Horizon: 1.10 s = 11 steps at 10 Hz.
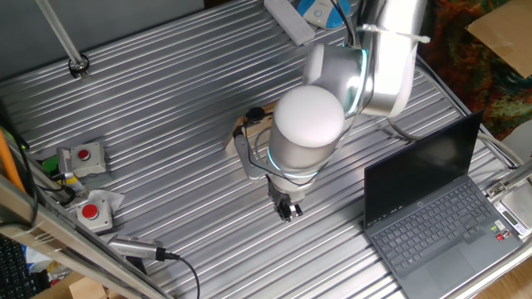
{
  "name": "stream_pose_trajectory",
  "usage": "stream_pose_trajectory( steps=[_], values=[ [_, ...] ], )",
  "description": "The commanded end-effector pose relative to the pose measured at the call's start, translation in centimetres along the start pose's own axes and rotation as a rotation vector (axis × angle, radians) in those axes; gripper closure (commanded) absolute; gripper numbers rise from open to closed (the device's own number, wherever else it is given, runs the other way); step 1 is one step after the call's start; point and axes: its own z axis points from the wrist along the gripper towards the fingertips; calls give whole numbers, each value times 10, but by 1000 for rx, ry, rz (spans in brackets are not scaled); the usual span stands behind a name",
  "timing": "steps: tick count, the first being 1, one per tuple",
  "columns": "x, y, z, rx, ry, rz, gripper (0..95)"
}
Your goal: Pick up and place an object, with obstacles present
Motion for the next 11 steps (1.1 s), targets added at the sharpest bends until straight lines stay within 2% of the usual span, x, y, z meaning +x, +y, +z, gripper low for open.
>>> stream_pose_trajectory(
  steps=[1, 3, 9, 11],
  values=[
    [2, -2, 7, 2, -5, -2, 950],
    [4, -4, 16, 6, -15, -4, 950],
    [4, -5, 16, 5, -11, -3, 950],
    [4, -5, 16, -8, 12, -4, 950]
  ],
)
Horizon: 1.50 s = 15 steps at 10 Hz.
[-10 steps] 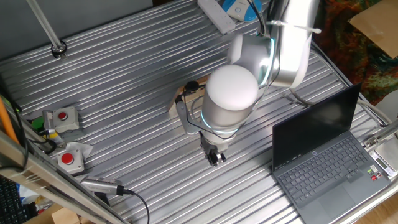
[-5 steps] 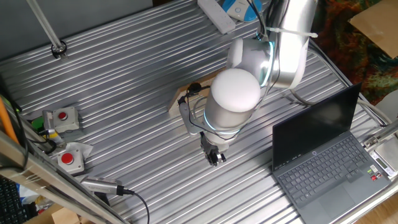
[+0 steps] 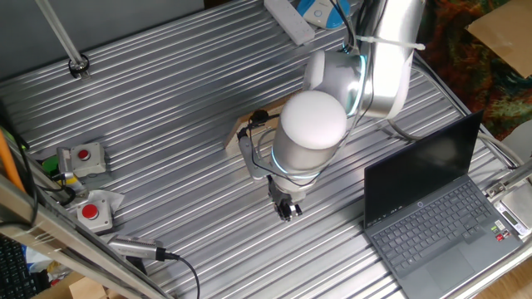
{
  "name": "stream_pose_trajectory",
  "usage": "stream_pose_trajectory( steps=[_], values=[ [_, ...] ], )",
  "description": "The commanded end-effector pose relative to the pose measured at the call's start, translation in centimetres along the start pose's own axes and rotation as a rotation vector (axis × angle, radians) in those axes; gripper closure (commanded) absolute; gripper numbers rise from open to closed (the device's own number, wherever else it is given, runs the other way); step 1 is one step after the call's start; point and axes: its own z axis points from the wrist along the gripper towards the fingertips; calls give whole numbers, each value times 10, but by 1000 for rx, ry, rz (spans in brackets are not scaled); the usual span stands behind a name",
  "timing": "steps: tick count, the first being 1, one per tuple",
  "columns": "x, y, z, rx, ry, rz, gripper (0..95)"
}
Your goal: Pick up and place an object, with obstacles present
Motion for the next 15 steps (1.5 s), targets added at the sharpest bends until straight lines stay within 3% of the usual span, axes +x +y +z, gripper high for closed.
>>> stream_pose_trajectory(
  steps=[1, 3, 5, 11, 15],
  values=[
    [0, -1, -1, -18, 34, -5, 950],
    [0, -1, -1, -34, 72, -8, 950],
    [0, -1, -1, -23, 96, 4, 950],
    [0, -1, -1, 0, 91, 40, 950],
    [0, -1, -1, -2, 86, 49, 950]
  ],
)
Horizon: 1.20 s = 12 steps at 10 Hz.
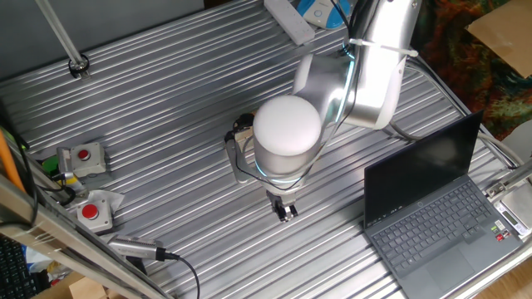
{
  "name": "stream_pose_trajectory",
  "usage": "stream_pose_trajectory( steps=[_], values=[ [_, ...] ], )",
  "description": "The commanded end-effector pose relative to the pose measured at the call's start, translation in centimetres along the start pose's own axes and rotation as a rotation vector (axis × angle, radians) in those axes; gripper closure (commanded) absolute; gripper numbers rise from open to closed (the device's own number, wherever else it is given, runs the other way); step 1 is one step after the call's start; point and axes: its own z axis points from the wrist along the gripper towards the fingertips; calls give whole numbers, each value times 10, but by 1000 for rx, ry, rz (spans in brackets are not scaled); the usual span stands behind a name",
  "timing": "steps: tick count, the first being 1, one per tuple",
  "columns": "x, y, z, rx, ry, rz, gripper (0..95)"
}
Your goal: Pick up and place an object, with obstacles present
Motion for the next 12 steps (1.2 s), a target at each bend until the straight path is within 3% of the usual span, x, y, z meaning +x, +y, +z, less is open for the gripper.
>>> stream_pose_trajectory(
  steps=[1, 8, 12],
  values=[
    [1, -1, 0, -5, -6, -1, 950],
    [1, -2, 2, -27, -4, 6, 950],
    [-2, -5, 29, -29, -5, 5, 950]
  ],
)
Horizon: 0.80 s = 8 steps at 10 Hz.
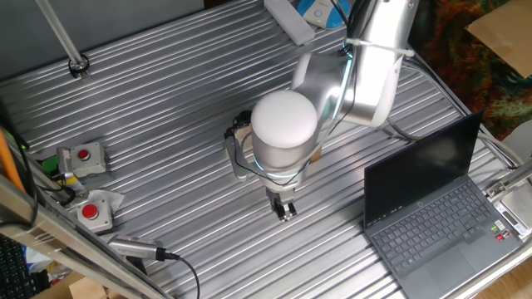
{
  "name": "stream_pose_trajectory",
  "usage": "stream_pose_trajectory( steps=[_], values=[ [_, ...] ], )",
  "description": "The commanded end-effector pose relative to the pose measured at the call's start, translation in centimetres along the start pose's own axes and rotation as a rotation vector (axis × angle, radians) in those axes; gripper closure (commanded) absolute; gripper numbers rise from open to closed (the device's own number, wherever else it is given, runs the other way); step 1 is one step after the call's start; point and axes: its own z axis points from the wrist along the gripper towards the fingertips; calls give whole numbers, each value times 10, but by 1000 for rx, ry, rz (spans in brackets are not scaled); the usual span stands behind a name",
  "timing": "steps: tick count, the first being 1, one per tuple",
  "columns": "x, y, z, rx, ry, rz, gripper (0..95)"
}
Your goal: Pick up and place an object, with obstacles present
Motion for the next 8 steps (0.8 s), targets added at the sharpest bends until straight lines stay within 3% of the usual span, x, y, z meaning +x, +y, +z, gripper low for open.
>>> stream_pose_trajectory(
  steps=[1, 8],
  values=[
    [-2, -1, 3, 2, 2, -2, 950],
    [-15, 0, 23, -2, 7, 2, 950]
  ],
)
